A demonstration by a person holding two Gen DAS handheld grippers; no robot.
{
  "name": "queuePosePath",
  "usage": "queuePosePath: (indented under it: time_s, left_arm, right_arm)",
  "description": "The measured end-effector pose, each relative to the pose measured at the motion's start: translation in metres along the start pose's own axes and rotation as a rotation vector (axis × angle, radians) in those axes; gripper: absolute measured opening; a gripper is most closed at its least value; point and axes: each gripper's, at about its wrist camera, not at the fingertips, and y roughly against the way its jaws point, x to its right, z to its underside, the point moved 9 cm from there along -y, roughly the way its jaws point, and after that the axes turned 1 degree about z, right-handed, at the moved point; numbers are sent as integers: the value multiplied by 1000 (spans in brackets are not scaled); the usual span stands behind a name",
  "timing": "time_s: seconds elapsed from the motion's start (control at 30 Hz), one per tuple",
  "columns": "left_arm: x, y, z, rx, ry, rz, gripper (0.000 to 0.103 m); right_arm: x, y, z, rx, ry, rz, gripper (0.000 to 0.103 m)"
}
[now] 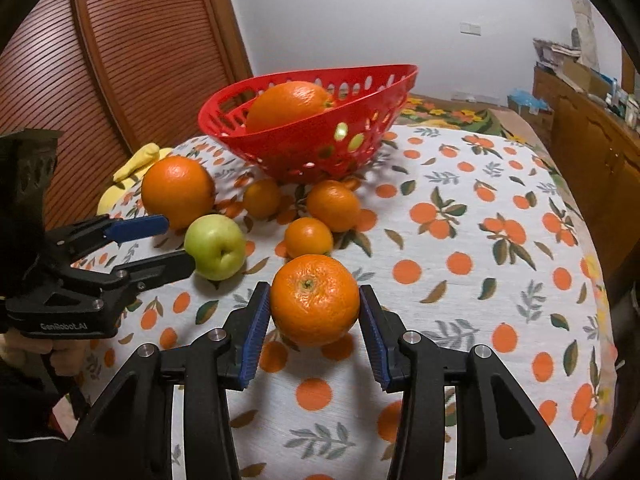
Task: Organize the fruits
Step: 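Close the right tool on the mandarin while the left tool grasps the pale green pomelo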
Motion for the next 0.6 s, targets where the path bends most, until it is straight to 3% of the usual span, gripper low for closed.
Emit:
queuePosePath:
  time_s: [0.6]
  left_arm:
    - [6, -29, 1, -61, -7, -7, 66]
  right_arm:
    - [12, 5, 6, 0, -23, 13, 44]
